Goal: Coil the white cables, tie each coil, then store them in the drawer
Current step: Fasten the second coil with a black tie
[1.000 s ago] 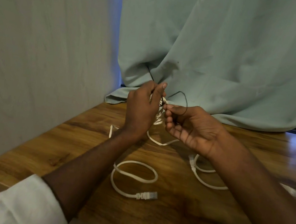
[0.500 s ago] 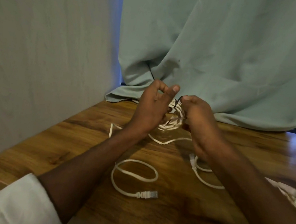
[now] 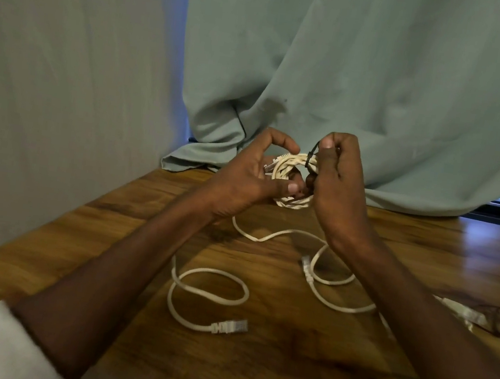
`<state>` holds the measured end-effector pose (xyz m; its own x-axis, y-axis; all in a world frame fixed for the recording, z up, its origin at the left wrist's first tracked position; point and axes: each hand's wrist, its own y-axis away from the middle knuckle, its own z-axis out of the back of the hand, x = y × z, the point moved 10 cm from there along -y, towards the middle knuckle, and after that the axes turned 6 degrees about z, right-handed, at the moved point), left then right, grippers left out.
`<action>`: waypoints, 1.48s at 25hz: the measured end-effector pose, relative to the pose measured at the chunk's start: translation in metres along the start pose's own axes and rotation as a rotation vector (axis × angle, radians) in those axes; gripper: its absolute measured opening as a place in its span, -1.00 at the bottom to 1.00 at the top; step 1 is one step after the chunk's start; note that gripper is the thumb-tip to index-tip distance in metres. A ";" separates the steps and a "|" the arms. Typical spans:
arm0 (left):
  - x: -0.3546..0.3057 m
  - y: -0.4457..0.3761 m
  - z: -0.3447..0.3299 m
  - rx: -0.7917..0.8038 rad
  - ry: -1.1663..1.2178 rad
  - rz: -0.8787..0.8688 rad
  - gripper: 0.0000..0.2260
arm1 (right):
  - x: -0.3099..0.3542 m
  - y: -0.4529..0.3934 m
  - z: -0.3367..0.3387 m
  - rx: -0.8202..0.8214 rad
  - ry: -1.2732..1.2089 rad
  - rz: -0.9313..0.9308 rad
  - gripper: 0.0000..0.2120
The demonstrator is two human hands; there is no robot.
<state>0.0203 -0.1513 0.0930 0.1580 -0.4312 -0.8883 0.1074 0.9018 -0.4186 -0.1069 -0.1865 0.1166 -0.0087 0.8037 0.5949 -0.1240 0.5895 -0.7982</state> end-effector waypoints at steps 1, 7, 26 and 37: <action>-0.004 0.001 0.002 -0.008 -0.033 -0.038 -0.52 | -0.001 -0.001 -0.002 0.019 -0.022 0.001 -0.81; -0.009 -0.001 0.001 -0.020 -0.501 -0.136 -0.22 | -0.007 -0.001 -0.015 0.142 -0.012 0.005 -0.85; 0.010 -0.006 0.005 0.025 -0.079 0.041 -0.27 | -0.010 -0.004 -0.007 0.104 -0.033 -0.043 -0.85; 0.015 -0.003 -0.009 0.179 0.554 0.168 -0.51 | 0.016 0.000 -0.021 0.252 -0.052 0.129 -0.89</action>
<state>0.0136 -0.1603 0.0791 -0.3427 -0.1600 -0.9257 0.2968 0.9165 -0.2683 -0.0863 -0.1717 0.1240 -0.0901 0.8618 0.4992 -0.3610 0.4389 -0.8228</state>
